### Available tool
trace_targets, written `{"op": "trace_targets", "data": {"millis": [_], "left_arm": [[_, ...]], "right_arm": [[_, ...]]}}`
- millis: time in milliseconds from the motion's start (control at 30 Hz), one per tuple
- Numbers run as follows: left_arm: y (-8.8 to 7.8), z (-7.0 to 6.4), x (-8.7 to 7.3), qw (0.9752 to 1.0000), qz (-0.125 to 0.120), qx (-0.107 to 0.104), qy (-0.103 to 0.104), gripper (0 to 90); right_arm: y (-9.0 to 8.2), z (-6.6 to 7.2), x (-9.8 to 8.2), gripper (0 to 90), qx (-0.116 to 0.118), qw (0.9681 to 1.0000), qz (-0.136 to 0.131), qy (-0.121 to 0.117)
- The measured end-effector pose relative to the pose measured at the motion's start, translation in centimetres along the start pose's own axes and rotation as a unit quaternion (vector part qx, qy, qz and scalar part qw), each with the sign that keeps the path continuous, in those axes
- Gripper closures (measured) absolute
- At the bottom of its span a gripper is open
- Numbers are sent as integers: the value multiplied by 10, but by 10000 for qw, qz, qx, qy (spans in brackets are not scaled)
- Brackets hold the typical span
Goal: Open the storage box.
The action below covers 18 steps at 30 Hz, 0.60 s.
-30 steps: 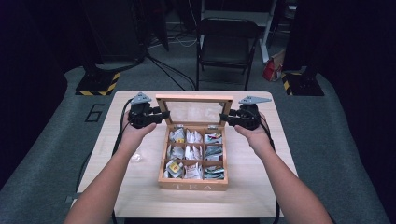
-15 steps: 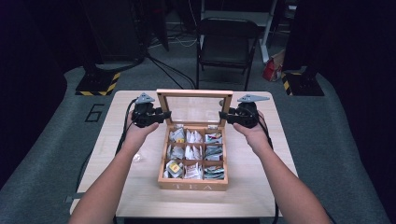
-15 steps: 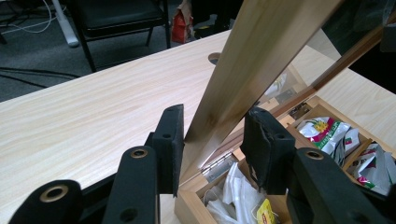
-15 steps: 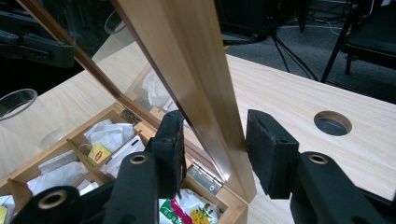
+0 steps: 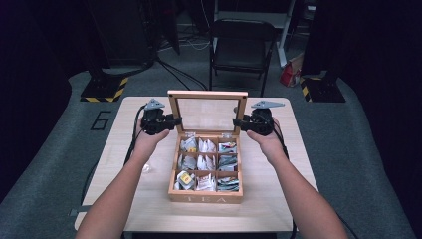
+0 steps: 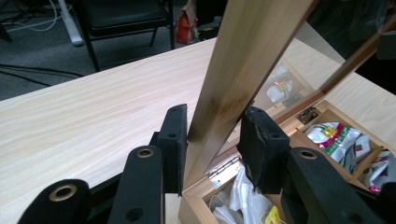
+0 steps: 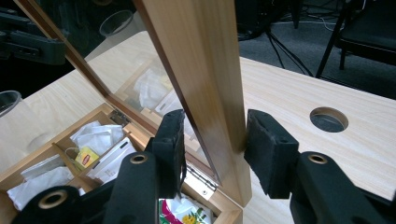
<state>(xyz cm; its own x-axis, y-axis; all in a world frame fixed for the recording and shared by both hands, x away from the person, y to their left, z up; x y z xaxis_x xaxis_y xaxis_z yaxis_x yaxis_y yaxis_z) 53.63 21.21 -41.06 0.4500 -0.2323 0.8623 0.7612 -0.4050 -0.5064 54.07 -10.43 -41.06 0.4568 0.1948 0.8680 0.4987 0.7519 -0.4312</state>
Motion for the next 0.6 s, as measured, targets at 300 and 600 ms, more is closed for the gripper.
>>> {"op": "trace_targets", "data": {"millis": [300, 600], "left_arm": [[3, 3, 0, 10000, -39, -46, -57, 626], [7, 4, 1, 9999, -41, -15, -144, 627]], "right_arm": [[5, -6, -5, 580, 21, 9999, 69, 98], [7, -13, -6, 612, 71, 9998, 111, 163]]}}
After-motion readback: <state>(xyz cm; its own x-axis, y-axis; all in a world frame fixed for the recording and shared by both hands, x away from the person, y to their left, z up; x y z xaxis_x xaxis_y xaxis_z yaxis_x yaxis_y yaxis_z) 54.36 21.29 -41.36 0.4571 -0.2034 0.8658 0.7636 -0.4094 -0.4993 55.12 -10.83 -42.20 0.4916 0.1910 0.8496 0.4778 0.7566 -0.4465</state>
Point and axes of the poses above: each handheld gripper's, and its own axes: y roughly forward along the jaws, x roughly out of its top, z roughly to its left, the point moved 4 cm from there along y, roughly forward along the jaws, and after that the axes turned 11 degrees about x, right-handed, at the moved point
